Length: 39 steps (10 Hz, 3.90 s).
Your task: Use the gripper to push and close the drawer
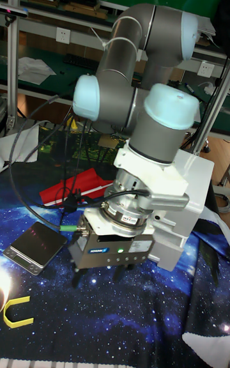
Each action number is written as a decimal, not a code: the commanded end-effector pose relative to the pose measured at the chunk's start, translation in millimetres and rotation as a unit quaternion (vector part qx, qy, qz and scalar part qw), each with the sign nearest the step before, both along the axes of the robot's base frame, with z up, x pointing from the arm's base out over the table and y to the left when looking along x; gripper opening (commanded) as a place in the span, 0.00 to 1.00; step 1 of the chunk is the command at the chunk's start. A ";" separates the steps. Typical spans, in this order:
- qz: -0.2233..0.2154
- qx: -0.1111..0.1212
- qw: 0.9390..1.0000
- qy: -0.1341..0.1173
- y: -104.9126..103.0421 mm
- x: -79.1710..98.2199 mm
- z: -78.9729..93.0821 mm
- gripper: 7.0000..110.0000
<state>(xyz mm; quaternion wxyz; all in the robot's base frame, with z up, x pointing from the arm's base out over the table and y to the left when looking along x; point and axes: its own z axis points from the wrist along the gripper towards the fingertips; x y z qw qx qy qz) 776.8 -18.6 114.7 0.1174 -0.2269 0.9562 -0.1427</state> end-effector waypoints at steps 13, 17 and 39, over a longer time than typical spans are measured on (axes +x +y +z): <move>-0.045 0.138 0.989 0.016 79.0 3.4 -4.2 0.00; 0.085 0.090 0.992 0.034 63.8 -4.7 -12.4 0.00; 0.177 0.054 0.983 0.016 40.9 14.6 -13.0 0.00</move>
